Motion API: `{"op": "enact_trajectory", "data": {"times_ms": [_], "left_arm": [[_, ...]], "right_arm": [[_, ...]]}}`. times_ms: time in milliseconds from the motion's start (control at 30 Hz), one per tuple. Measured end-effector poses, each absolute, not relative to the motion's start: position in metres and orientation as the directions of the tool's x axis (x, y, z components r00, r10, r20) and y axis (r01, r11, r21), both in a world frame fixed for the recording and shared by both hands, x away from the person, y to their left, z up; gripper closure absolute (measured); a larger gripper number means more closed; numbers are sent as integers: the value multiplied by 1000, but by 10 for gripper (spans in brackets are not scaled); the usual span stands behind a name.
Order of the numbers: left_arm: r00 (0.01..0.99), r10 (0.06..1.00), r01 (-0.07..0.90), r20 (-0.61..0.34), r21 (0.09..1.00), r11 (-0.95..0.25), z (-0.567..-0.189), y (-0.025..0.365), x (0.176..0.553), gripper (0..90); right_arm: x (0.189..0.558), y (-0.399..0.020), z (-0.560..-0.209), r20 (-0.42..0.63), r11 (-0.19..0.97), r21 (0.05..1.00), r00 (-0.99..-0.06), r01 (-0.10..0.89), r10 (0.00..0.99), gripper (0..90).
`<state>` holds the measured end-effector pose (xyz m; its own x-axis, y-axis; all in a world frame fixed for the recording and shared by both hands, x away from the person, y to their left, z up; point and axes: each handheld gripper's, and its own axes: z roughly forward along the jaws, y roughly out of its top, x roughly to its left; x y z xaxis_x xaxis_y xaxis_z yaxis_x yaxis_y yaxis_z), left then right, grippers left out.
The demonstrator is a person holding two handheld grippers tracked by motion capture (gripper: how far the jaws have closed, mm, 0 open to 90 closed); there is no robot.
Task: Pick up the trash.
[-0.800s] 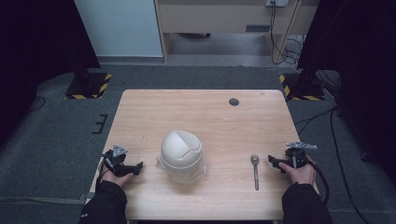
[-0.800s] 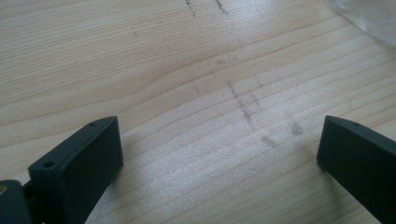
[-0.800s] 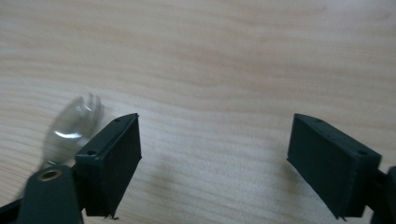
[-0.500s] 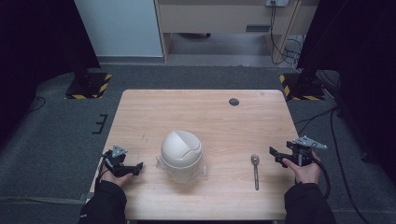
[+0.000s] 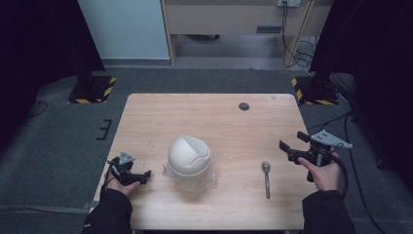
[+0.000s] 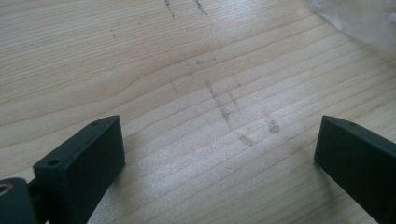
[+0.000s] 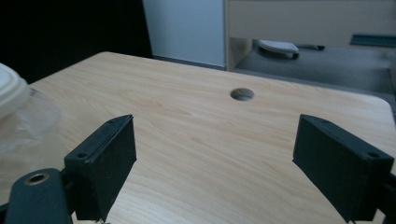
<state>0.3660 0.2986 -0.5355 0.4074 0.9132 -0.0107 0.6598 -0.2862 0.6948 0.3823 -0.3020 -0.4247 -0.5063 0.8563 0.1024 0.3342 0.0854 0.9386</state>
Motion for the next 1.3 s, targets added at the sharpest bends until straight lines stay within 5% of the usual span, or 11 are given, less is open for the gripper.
{"op": "enact_trajectory", "data": {"times_ms": [833,1300], "left_arm": [[401,916,658,-3,696,-286,-536,297,366,0],[402,916,658,-3,697,-287,-536,297,366,0]], "right_arm": [[386,-185,-348,73,114,978,-791,177,607,108],[381,-130,-375,123,164,960,-871,225,475,122]]}}
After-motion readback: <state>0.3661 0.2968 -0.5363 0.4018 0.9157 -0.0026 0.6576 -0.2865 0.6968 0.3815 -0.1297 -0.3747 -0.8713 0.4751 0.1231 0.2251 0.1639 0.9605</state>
